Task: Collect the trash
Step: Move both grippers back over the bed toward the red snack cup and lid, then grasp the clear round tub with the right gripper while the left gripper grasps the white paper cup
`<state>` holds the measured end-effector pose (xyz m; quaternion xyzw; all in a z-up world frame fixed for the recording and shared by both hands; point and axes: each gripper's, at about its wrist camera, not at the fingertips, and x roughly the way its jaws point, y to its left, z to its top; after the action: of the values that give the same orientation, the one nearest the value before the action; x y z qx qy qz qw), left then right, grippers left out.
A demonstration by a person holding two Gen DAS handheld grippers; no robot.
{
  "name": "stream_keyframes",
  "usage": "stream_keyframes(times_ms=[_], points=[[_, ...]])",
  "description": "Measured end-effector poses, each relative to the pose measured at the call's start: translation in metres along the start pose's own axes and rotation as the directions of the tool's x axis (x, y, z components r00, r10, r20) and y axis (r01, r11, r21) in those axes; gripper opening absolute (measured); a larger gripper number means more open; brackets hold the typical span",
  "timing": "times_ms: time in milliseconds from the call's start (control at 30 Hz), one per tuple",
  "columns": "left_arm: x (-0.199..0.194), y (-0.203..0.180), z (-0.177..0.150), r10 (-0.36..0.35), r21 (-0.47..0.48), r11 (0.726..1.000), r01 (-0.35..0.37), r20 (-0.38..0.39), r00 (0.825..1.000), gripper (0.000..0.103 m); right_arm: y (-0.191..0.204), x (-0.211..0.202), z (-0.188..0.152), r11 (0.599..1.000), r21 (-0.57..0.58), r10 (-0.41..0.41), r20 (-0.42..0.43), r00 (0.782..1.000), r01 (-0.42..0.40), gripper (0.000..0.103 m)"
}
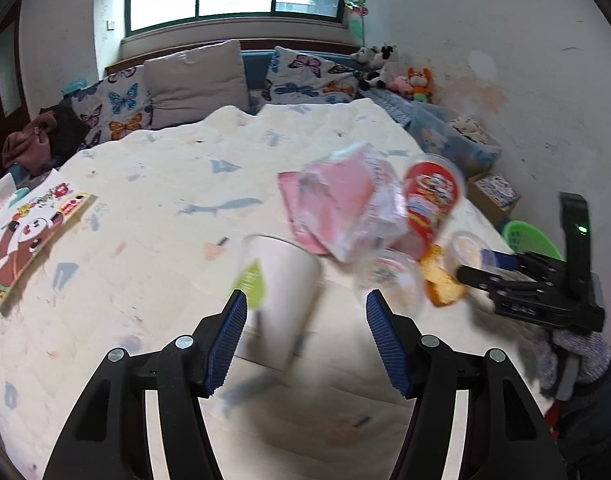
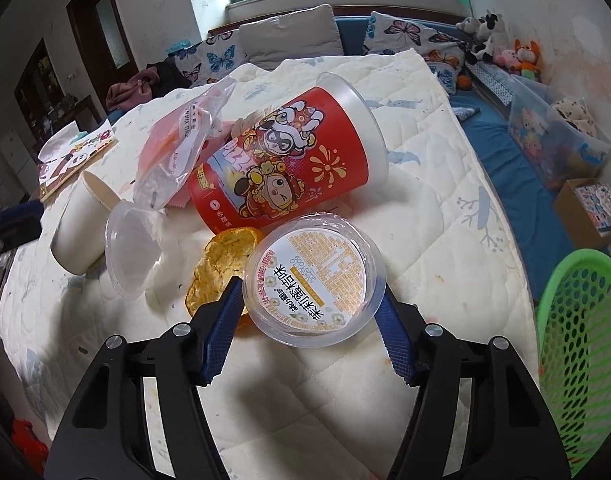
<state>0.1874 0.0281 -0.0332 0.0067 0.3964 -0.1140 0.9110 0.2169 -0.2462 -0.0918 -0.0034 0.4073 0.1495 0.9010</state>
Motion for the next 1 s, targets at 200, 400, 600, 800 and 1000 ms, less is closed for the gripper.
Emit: stream_keyframes(times_ms=[200, 400, 600, 800, 1000], points=[[0.019, 0.017, 0.006, 0.033, 0.023, 0.999, -0.033, -0.027, 0.999, 0.066, 0.000, -0.007, -0.001, 1.000, 0.021, -0.002, 0.019, 1.000, 0.001, 0.064], [0.040, 0.021, 0.008, 0.006, 0.042, 0.999, -0.002, -0.080, 0.997, 0.073, -0.006, -0.020, -0.001, 0.999, 0.043, -0.001, 0.036, 0.999, -0.001, 0.064], [0.055, 0.018, 0.009, 0.001, 0.077, 0.997, 0.008, -0.115, 0.993, 0.073, -0.011, -0.031, -0.004, 0.998, 0.063, 0.001, 0.043, 0.999, -0.004, 0.064], [0.070, 0.018, 0.007, 0.019, 0.097, 0.995, -0.005, -0.143, 0.990, 0.073, -0.011, -0.041, -0.009, 0.998, 0.068, -0.003, 0.054, 0.999, 0.000, 0.064], [0.075, 0.017, 0.005, 0.009, 0.094, 0.996, 0.006, -0.154, 0.988, 0.061, -0.015, -0.047, -0.014, 0.997, 0.082, -0.014, 0.061, 0.998, 0.009, 0.064]])
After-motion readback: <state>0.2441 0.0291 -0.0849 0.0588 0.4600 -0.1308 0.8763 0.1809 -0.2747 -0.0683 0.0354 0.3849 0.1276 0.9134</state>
